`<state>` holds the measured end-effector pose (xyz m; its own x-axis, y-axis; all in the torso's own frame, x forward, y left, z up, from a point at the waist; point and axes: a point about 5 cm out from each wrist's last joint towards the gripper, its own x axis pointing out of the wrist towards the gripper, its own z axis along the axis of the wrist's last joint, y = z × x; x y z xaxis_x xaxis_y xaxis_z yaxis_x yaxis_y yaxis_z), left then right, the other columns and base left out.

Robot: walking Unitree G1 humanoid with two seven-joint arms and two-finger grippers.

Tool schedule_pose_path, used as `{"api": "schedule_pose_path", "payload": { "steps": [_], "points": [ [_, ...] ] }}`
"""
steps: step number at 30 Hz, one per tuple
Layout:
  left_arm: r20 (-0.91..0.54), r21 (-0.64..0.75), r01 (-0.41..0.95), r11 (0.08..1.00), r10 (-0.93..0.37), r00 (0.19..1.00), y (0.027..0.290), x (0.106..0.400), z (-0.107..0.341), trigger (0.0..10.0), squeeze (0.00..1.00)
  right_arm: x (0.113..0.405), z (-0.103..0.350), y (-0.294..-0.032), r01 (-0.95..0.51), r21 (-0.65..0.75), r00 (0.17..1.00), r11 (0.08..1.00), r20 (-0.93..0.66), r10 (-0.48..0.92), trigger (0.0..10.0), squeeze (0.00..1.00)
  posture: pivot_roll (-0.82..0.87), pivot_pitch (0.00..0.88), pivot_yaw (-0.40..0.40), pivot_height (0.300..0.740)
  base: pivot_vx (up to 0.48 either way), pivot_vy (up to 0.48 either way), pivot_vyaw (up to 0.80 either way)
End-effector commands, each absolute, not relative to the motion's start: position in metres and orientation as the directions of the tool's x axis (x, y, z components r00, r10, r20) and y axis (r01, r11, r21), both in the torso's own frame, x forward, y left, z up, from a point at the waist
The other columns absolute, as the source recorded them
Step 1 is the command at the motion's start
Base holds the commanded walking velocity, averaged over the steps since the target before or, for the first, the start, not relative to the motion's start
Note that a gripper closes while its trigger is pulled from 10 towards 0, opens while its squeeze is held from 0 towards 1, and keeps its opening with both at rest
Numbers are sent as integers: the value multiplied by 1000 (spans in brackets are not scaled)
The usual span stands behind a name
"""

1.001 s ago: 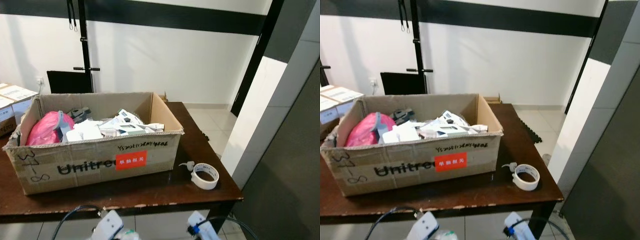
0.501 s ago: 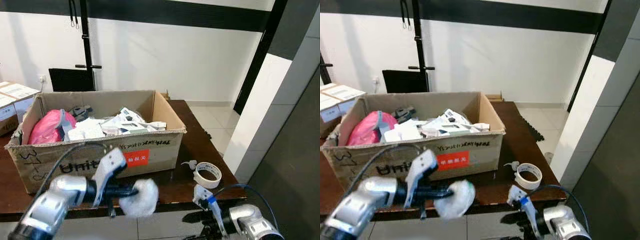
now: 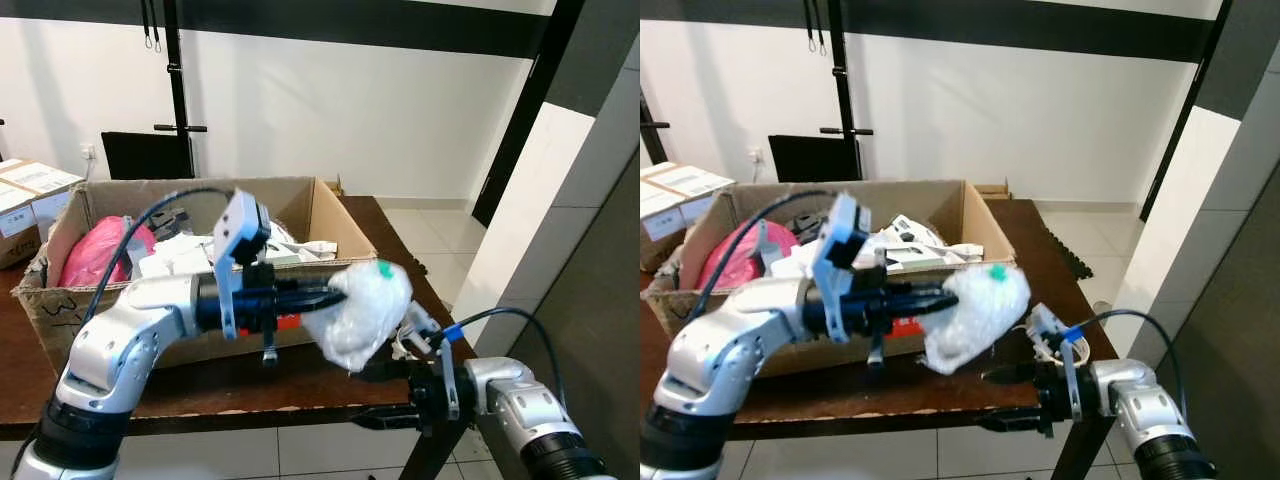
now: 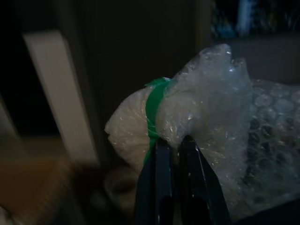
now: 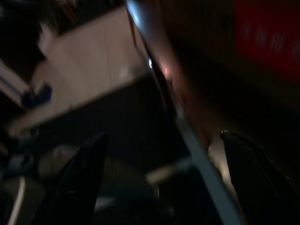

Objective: Picking trash to rubbish bin

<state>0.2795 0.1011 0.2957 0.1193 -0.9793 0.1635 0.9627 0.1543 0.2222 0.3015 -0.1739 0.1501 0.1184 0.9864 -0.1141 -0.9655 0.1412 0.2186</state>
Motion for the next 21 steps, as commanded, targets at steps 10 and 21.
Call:
{"api": "schedule_pose_path", "payload": {
  "steps": [10,21],
  "points": [
    [216,497,585,641,-744,632,132,358,363,10000,0,329,262,-152,-984,-41,165,173,163,973,10000,0,84,0,-81,740,0,0,0],
    [195,440,482,758,-604,772,152,399,345,10000,0,336,284,-129,-970,-127,194,208,117,974,10000,0,84,0,-82,740,0,0,0]
  ]
}}
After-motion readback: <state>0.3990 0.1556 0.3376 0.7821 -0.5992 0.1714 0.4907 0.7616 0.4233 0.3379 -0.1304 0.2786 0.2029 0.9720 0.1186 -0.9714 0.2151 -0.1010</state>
